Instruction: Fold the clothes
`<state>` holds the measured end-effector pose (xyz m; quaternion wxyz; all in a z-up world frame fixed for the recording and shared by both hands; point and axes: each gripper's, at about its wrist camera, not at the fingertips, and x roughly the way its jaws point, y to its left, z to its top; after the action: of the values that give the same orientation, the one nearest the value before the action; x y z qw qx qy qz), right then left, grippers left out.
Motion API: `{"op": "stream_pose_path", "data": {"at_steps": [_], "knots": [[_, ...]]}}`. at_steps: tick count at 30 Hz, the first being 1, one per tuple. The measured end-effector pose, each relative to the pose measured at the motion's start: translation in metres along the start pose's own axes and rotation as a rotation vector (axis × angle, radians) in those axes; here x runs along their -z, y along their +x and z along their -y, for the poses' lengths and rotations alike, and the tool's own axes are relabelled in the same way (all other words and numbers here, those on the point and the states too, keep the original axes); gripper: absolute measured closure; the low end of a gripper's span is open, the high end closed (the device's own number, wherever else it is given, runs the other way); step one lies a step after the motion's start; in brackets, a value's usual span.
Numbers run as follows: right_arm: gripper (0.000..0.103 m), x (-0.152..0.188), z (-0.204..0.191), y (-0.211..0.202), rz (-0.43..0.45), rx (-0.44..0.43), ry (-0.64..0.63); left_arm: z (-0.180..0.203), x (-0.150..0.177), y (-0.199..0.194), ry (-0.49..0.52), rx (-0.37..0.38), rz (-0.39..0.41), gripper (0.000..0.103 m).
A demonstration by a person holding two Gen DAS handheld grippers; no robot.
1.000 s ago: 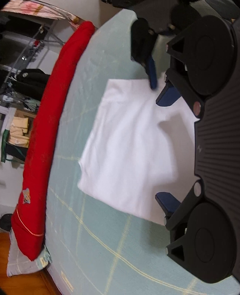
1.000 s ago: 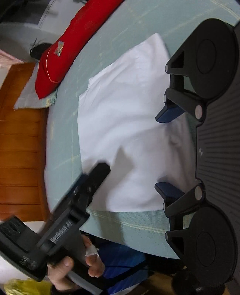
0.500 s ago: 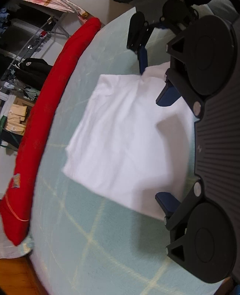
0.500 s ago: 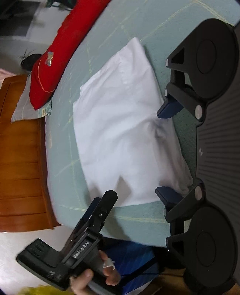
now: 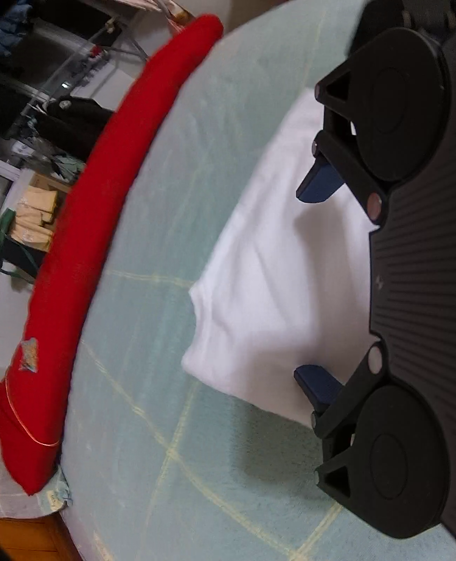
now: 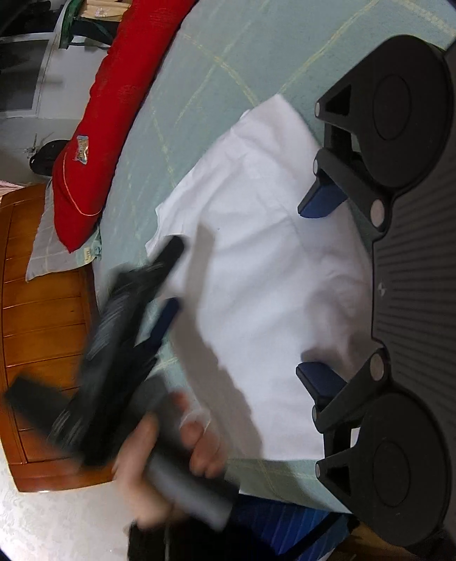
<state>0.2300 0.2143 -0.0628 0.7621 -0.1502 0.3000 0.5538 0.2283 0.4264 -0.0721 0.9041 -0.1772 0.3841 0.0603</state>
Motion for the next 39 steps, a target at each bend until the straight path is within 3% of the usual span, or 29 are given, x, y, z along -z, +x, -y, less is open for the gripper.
{"op": "stream_pose_path", "data": {"at_steps": [3, 9, 11, 13, 14, 20, 28, 31, 36, 39], "knots": [[0.011, 0.000, 0.008, -0.022, 0.042, -0.013, 0.035, 0.011, 0.001, -0.005, 0.035, -0.007, 0.022, 0.005], [0.011, 0.007, 0.011, -0.040, 0.058, -0.036, 0.137, 0.063, -0.003, -0.008, 0.164, 0.084, 0.062, 0.005], [0.011, 0.010, 0.002, -0.044, 0.058, -0.034, 0.122, 0.076, -0.005, 0.005, 0.225, 0.042, 0.053, 0.005], [0.011, 0.015, -0.005, -0.054, 0.058, -0.031, 0.100, 0.079, -0.006, 0.028, 0.259, -0.079, 0.019, 0.005], [0.011, 0.017, -0.008, -0.059, 0.058, -0.029, 0.090, 0.078, -0.006, 0.036, 0.256, -0.121, 0.008, 0.005], [0.010, 0.035, -0.011, -0.096, 0.053, 0.001, 0.099, 0.069, -0.013, 0.032, 0.131, -0.064, 0.029, 0.005], [0.009, 0.057, -0.005, -0.127, 0.061, 0.048, 0.195, 0.095, 0.023, -0.025, 0.175, -0.014, 0.050, 0.005], [0.009, 0.065, -0.005, -0.133, 0.060, 0.039, 0.239, 0.100, 0.039, -0.025, 0.201, -0.026, 0.066, 0.005], [0.009, 0.070, -0.014, -0.148, 0.071, 0.035, 0.246, 0.106, 0.048, -0.010, 0.187, -0.060, 0.019, 0.005], [0.008, 0.071, -0.017, -0.163, 0.083, 0.052, 0.229, 0.113, 0.051, -0.031, 0.166, -0.004, 0.036, 0.005]]}}
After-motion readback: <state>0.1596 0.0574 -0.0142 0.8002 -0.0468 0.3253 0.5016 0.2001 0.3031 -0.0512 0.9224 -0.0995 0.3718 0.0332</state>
